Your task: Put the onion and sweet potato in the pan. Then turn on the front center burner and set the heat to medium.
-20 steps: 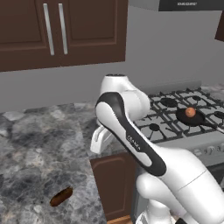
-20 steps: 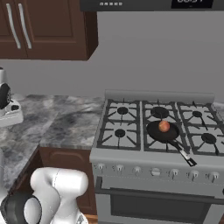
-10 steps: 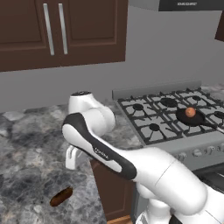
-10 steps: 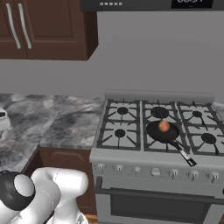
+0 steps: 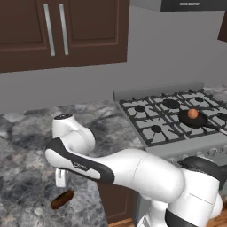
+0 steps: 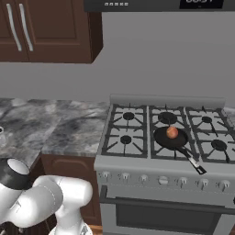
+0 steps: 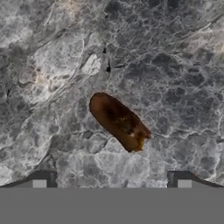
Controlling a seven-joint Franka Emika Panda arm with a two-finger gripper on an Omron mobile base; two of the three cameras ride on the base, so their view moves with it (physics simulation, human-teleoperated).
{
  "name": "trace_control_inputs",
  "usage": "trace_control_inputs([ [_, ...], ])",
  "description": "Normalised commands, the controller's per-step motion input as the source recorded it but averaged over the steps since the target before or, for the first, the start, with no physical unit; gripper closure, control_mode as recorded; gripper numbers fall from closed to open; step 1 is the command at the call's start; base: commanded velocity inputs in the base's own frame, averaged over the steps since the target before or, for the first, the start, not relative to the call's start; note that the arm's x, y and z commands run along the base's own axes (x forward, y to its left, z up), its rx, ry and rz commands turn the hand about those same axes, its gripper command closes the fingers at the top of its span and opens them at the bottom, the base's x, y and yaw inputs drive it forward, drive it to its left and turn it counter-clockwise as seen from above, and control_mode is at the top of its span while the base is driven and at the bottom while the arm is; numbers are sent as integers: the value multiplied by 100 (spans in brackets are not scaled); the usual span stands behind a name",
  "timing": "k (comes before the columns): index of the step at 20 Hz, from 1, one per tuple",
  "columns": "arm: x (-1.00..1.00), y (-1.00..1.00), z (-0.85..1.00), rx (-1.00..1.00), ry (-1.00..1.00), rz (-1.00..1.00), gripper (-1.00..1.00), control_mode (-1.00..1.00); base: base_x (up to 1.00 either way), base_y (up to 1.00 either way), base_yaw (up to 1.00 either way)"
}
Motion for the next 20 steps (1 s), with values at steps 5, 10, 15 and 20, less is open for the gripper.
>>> trace_control_inputs([
  [5, 16, 37, -21, 0, 0, 35, -100, -100, 0, 0, 0],
  [10, 12, 23, -24, -3, 0, 28, -100, -100, 0, 0, 0],
  [15, -33, 4, -13, -2, 2, 12, -100, -100, 0, 0, 0],
  [20, -22, 0, -33, 0, 0, 10, -100, -100, 0, 0, 0],
])
